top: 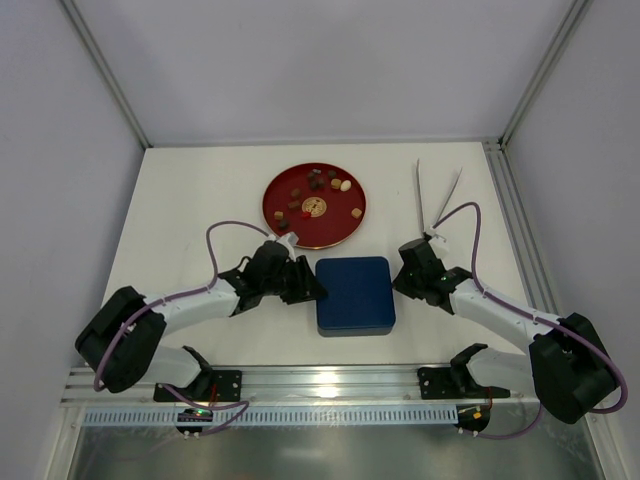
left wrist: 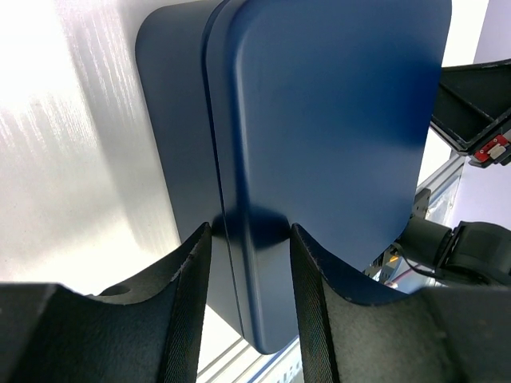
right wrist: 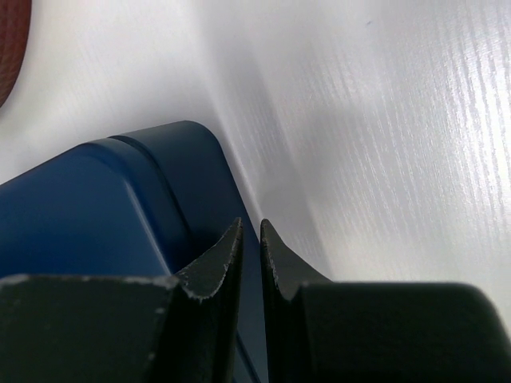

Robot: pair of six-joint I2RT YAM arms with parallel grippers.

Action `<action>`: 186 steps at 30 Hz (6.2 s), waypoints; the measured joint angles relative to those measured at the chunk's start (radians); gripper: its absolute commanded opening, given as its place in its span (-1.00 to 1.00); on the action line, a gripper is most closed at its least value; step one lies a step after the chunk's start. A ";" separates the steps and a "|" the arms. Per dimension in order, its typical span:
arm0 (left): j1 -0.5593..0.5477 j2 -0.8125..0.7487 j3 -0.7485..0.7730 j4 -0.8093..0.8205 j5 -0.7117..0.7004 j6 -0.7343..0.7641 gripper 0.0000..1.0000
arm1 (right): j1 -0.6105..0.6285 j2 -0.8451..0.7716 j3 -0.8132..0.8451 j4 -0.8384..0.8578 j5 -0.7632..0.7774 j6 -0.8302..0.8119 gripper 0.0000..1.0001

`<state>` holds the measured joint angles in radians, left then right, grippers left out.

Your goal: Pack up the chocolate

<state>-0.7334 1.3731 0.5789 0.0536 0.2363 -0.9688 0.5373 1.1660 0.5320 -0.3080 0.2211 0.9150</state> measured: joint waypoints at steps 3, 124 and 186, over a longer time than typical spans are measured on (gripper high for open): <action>0.000 0.005 0.000 0.013 0.000 0.000 -0.18 | -0.001 0.000 0.000 0.000 0.007 -0.003 -0.67; 0.126 0.080 0.032 0.051 0.045 0.060 -0.20 | 0.190 -0.317 -0.196 0.081 -0.066 0.151 -0.35; 0.211 -0.212 0.077 -0.498 -0.071 0.167 0.01 | 0.087 -0.156 -0.011 -0.051 -0.138 -0.070 0.02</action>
<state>-0.5224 1.1610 0.6559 -0.4446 0.1654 -0.8021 0.6243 1.0103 0.5205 -0.3592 0.0830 0.8452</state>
